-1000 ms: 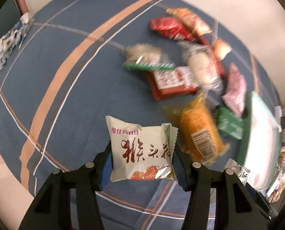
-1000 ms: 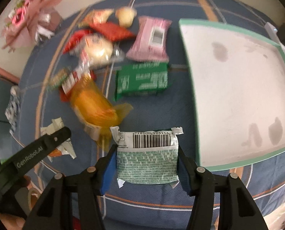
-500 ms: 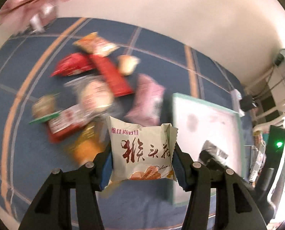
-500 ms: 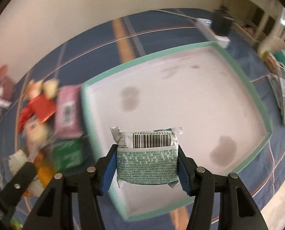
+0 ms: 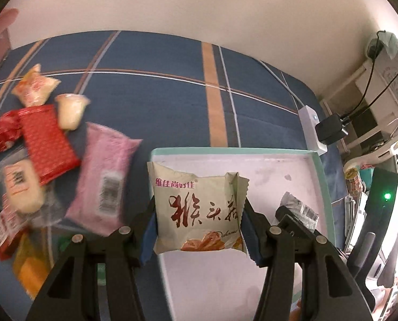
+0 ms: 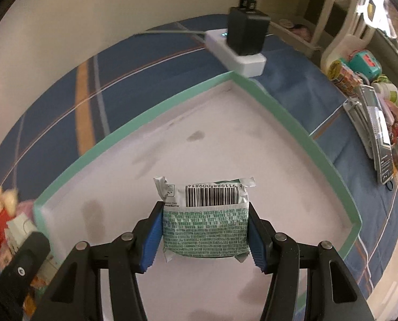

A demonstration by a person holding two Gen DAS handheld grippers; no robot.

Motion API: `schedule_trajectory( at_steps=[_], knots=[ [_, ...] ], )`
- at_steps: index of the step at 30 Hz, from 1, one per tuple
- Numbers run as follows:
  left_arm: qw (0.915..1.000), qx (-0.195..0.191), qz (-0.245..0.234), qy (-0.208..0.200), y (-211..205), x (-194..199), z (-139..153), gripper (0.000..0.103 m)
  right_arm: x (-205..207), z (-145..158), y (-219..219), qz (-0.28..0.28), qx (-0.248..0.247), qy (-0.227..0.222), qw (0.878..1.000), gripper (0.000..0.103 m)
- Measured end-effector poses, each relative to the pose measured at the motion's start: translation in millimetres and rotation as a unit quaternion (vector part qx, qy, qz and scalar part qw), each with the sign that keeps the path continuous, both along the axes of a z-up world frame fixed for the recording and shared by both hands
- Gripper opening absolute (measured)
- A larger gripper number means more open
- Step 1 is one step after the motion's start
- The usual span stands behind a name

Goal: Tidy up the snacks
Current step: 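Carry both packets to the white tray and open both grippers, then move both tools back over the snack pile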

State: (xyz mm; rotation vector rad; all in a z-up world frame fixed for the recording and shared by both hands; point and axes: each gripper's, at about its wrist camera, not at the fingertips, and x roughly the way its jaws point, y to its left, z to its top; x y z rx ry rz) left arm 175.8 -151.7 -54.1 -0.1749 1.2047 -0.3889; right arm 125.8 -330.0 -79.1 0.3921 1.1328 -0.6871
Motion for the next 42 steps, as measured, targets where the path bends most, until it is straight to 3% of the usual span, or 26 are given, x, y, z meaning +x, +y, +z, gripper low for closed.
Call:
schedule_trajectory(
  at_steps=[4,8,12,16,19,22,32,36,42],
  knots=[
    [0.9998,0.003,-0.017,-0.006,-13,8,-9,0.058,7,-5,-6,-0.002,-0.002,-0.001,1.000,0.061],
    [0.9999,0.003,-0.014,0.003,-13,11,-12,0.076,8,-8,-4,0.000,-0.003,-0.001,1.000,0.068],
    [0.9999,-0.004,-0.011,0.004,-6,9,-4,0.078,5,-7,2,0.011,0.004,-0.001,1.000,0.074],
    [0.9999,0.013,-0.002,-0.009,3,5,10,0.091,3,-3,16,0.049,-0.012,-0.001,0.999,0.089],
    [0.9992,0.034,0.014,-0.016,14,0,18,0.095,-3,-4,25,0.066,0.005,0.000,0.998,0.103],
    [0.9974,0.060,0.031,-0.028,26,-7,22,0.102,-10,-3,34,0.069,0.013,0.001,0.998,0.103],
    [0.9843,0.146,0.079,-0.061,76,-33,38,0.103,-35,21,54,0.090,0.030,-0.019,0.995,0.103],
    [0.9820,0.141,0.113,-0.053,108,-45,41,0.103,-39,27,63,0.113,0.076,-0.053,0.989,0.103],
    [0.9793,0.117,0.162,-0.032,148,-59,40,0.103,-41,36,79,0.139,0.087,-0.074,0.984,0.103]
  ],
)
